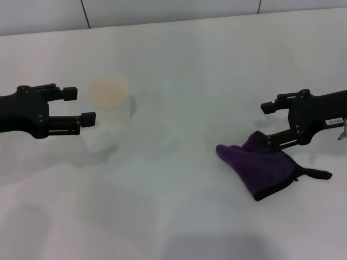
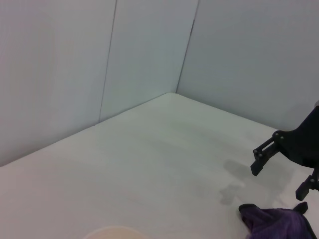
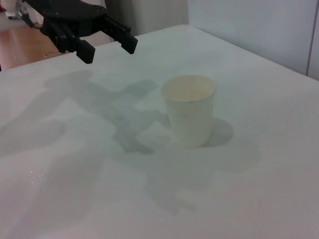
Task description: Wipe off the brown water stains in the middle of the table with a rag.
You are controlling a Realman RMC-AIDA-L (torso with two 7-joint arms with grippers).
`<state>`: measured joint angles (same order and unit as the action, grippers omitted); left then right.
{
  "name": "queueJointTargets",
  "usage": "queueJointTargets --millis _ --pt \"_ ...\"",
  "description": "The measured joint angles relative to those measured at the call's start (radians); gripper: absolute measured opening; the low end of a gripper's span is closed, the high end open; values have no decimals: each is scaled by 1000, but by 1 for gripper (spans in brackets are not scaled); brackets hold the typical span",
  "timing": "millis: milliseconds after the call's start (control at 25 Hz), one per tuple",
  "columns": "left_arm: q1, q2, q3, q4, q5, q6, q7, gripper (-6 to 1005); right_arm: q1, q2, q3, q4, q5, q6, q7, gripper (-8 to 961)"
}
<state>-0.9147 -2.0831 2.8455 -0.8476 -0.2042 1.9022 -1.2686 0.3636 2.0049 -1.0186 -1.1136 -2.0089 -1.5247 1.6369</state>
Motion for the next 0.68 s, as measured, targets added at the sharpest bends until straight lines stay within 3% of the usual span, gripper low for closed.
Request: queueJointTargets --millis 680 --pt "3 0 0 3 0 -2 0 861 -2 -1 3 0 -1 -1 10 868"
